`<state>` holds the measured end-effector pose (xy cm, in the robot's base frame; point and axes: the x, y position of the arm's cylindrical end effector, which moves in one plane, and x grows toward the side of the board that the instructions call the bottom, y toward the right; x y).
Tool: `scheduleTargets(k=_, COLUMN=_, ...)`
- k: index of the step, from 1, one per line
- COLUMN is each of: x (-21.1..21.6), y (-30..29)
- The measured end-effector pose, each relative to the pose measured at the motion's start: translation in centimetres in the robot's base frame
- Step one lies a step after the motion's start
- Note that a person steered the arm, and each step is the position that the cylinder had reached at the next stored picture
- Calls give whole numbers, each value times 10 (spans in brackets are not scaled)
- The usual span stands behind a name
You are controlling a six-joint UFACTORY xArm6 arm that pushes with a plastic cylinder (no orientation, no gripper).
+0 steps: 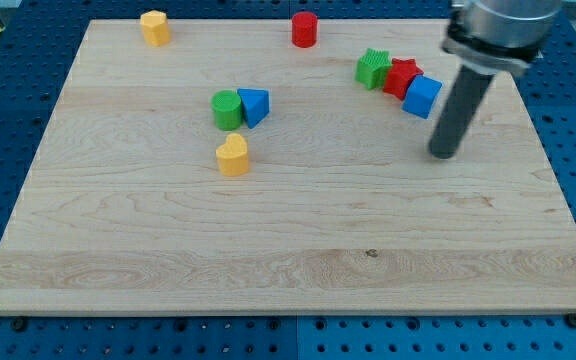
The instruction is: Keep blue cube at top right of the board
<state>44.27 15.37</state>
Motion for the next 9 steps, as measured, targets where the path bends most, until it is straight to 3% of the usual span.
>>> scheduleTargets(k=1, x=-15, y=-35)
scheduleTargets(k=2, x=-46, y=-28)
scheduleTargets(k=4, x=-126, y=83)
scheduleTargets(k=5, x=-116, y=94)
scheduleTargets(k=6, x=-67, y=102)
scheduleTargets(k=7, x=-86, y=120)
scheduleTargets(k=9, x=-152, y=99)
